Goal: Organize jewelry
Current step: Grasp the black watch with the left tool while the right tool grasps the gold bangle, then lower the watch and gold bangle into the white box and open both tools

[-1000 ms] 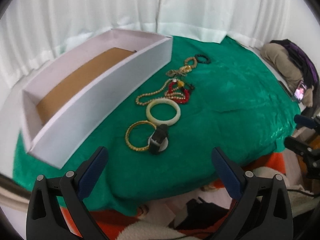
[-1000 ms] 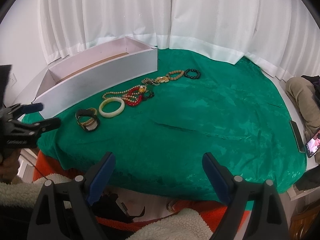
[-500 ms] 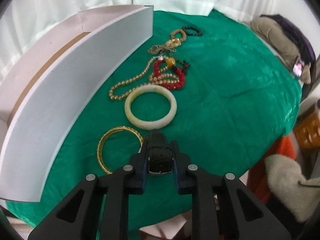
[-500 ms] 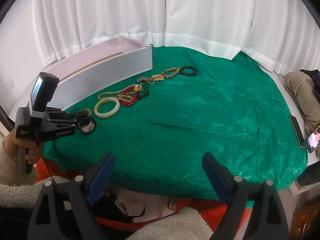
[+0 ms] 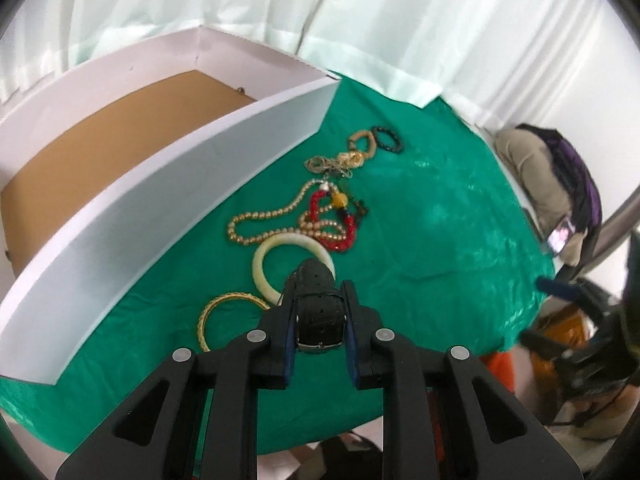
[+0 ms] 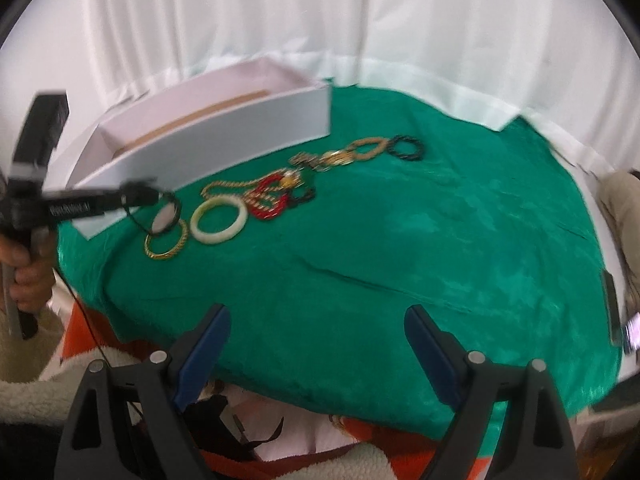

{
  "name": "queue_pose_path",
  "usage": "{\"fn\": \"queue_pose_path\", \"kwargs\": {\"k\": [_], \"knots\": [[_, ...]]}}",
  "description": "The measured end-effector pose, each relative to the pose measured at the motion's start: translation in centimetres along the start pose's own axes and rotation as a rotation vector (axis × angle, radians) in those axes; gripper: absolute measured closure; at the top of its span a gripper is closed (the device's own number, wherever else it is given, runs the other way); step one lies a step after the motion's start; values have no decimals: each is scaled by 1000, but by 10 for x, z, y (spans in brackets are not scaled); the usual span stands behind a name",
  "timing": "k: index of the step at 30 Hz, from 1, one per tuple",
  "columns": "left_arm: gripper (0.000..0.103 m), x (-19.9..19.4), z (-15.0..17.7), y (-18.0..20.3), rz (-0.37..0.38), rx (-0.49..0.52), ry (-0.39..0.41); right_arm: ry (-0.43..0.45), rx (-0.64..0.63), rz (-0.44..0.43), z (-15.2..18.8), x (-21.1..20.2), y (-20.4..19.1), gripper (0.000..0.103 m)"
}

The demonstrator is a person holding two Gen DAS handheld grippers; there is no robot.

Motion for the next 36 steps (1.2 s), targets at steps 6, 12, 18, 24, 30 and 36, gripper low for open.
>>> {"fn": "queue_pose_path", "kwargs": {"k": [6, 12, 18, 24, 30, 36], "knots": [[84, -25, 5, -19, 6, -103, 60, -81, -71, -172, -30, 43, -33, 12], [84, -54, 27, -40, -163, -176, 112, -162, -67, -440, -71, 101, -91, 23], [84, -59, 47, -60, -252, -237, 127, -194, -80, -342, -96, 144, -145, 60], [84, -60, 55, -65, -276, -250, 114, -173, -134, -245, -97, 144, -163, 97], [84, -102, 44, -66, -243, -251, 185, -49, -153, -307, -109, 75, -160, 97], [84, -135, -3, -91, -315, -281, 254, 132, -213, -308, -176, -5, -161, 97]]}}
Point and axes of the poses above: each gripper's, at about its wrist camera, not at the fingertips, and x roughly the way its jaws point, y to its right, z to its underside, the point moved 2 cm from there along x, roughly the way its jaws point, and after that the axes turned 15 degrees about -y, right-handed, at the moved point
